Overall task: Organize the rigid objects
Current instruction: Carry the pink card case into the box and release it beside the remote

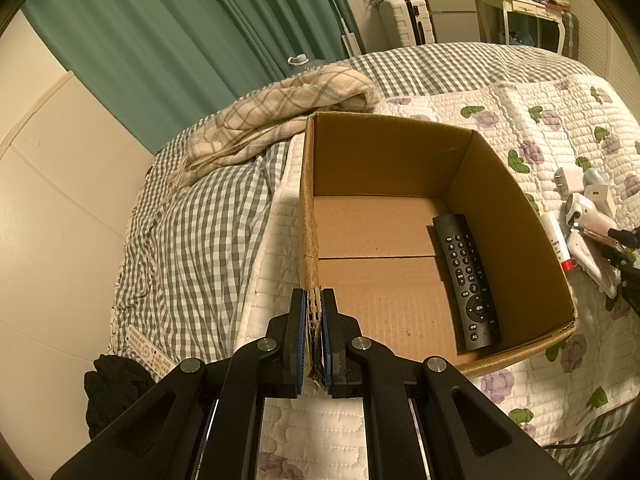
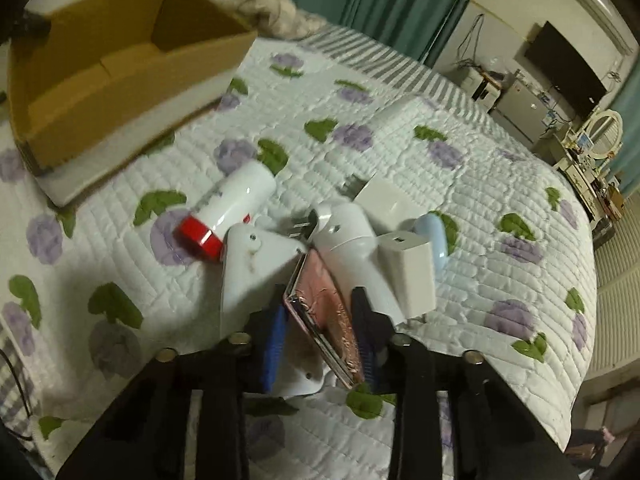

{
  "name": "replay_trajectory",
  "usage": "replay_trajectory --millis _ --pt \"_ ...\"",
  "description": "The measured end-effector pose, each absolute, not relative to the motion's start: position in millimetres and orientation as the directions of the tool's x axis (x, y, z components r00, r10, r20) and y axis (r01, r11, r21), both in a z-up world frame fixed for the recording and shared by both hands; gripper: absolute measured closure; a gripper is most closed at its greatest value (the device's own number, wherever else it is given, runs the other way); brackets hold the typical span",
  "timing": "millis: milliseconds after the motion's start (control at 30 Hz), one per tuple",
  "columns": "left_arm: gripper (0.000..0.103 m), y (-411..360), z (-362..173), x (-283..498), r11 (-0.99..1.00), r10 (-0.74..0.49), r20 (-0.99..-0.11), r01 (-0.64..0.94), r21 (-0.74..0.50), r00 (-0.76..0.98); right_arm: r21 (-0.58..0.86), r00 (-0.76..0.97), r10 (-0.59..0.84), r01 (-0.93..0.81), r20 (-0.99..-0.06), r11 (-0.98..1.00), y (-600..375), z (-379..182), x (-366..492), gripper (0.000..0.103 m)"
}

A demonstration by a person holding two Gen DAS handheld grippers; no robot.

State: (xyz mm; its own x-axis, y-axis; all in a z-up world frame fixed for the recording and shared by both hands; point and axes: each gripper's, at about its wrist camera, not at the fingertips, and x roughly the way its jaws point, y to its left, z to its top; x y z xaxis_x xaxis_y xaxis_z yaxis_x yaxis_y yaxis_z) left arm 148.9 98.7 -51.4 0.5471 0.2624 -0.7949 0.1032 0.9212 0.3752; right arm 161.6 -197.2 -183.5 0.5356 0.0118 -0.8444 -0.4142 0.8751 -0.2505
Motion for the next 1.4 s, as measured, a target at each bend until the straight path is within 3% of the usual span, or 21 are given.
replay_trajectory --millis 267,667,1033,1233,1400 --pt "0.096 96.5 -52.7 147.0 0.920 0.261 -0.796 0.109 0.376 0.547 -0.211 0.583 0.069 -0.399 -0.809 0.893 -204.6 -157.5 151.6 0.093" --pt "0.096 94.4 -52.6 145.8 0.914 0.259 -0.800 0.129 0.384 0.541 -0.164 0.644 0.180 -0.437 -0.744 0.884 -186.8 -104.1 149.5 0.094" --pt "0.096 93.5 -52.4 145.2 0.913 0.260 -0.800 0.132 0.385 0.540 -0.120 0.718 0.371 -0.532 -0.589 0.838 -107.9 -19.3 168.6 0.094" --pt "0.096 92.4 -52.2 145.7 0.917 0.249 -0.805 0.137 0.375 0.539 -0.115 0.701 0.435 -0.589 -0.565 0.800 -50.8 -15.8 180.3 0.094" --pt "0.096 92.1 -51.6 145.9 0.916 0.245 -0.806 0.142 0.374 0.539 -0.109 0.666 0.445 -0.619 -0.599 0.778 -13.7 -42.1 190.3 0.094"
